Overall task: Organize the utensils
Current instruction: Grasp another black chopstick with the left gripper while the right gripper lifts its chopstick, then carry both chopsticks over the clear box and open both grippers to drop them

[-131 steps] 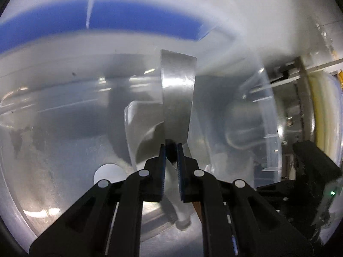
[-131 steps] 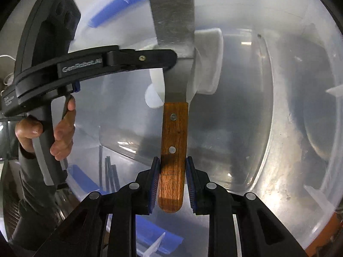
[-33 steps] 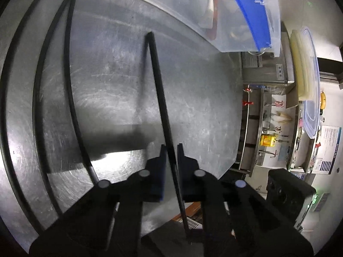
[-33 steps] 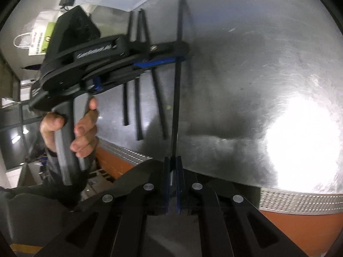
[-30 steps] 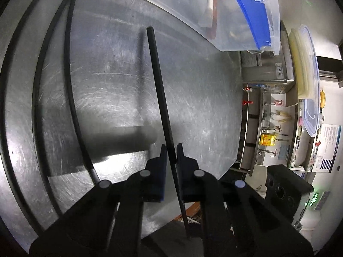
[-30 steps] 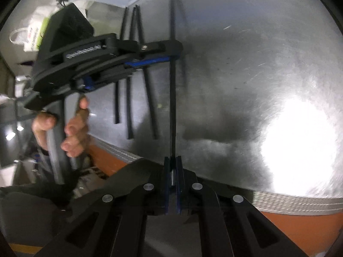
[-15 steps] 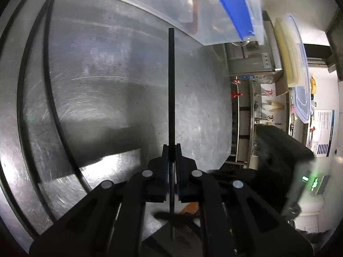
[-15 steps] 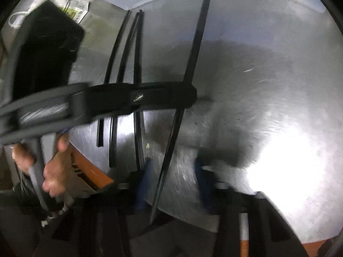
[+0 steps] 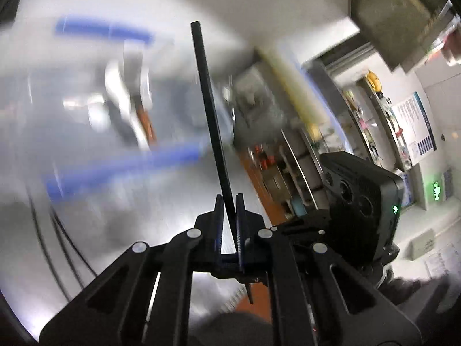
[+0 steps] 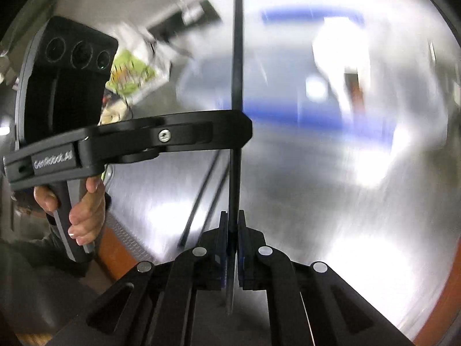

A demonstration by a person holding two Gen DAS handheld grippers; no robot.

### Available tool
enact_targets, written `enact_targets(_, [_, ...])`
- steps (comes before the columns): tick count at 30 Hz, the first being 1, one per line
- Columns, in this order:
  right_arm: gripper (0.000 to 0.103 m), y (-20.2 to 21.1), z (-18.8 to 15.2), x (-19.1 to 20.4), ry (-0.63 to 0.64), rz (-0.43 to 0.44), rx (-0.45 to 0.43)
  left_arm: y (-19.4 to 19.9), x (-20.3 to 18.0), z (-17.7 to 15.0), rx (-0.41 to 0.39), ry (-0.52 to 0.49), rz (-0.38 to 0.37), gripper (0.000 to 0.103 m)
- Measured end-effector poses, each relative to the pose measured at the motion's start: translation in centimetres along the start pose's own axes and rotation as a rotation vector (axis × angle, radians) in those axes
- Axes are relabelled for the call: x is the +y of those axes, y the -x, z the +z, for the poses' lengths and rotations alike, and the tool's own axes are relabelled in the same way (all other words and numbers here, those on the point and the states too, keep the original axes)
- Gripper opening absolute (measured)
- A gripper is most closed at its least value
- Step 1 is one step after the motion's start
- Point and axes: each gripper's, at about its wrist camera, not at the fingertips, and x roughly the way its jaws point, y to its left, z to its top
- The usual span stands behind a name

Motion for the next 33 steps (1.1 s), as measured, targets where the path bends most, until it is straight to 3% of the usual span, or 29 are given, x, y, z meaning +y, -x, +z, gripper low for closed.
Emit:
enact_targets(3, [0.007, 0.7, 6.4, -1.7, 0.017, -0.006, -0.015, 0.4, 1.7, 6.9, -0.034, 0.001, 0.036, 0.006])
enact_targets(6, [0.007, -1.2, 12.9, -4.7, -0.039, 0.007, 0.031, -1.1, 5.2, 12.5, -0.017, 0.062, 0.117, 0.007])
enact_targets(10, [0.008, -5.8, 16.0, -7.6, -0.123, 0.048, 0.104, -3.8, 9.7, 15.4, 0.050, 0.121, 0.214, 0.008])
enact_targets(17, [0.009, -12.2, 16.0, -12.3, -0.279, 0.123, 0.230, -9.3, 17.1, 14.3, 0.232, 0.269, 0.272, 0.009])
enact_targets(24, [0.008, -15.3, 15.3, -14.6, -0.358, 0.055, 0.341, -13.0, 20.0, 12.9, 0.346, 0.333, 0.326, 0.009])
enact_targets(26, [0.008, -16.3, 15.4, -14.6, -0.370, 0.021, 0.374, -13.6, 21.1, 12.7, 0.378, 0.385, 0.345, 0.027])
enact_targets(27, [0.008, -16.8, 15.3, -15.0, -0.390, 0.010, 0.399, -13.7, 21.7, 12.5, 0.395, 0.432, 0.347, 0.056])
enact_targets(28, [0.008, -17.0, 15.2, -15.2, -0.403, 0.001, 0.409, -13.6, 22.0, 12.3, 0.393, 0.466, 0.343, 0.078])
enact_targets(32, [0.012, -16.8, 14.7, -16.1, -0.428, -0.047, 0.416, -12.0, 21.8, 11.9, 0.358, 0.464, 0.354, 0.079])
enact_targets(33, [0.021, -15.9, 14.5, -15.9, -0.418, -0.056, 0.400, -10.9, 21.1, 11.8, 0.334, 0.452, 0.358, 0.079])
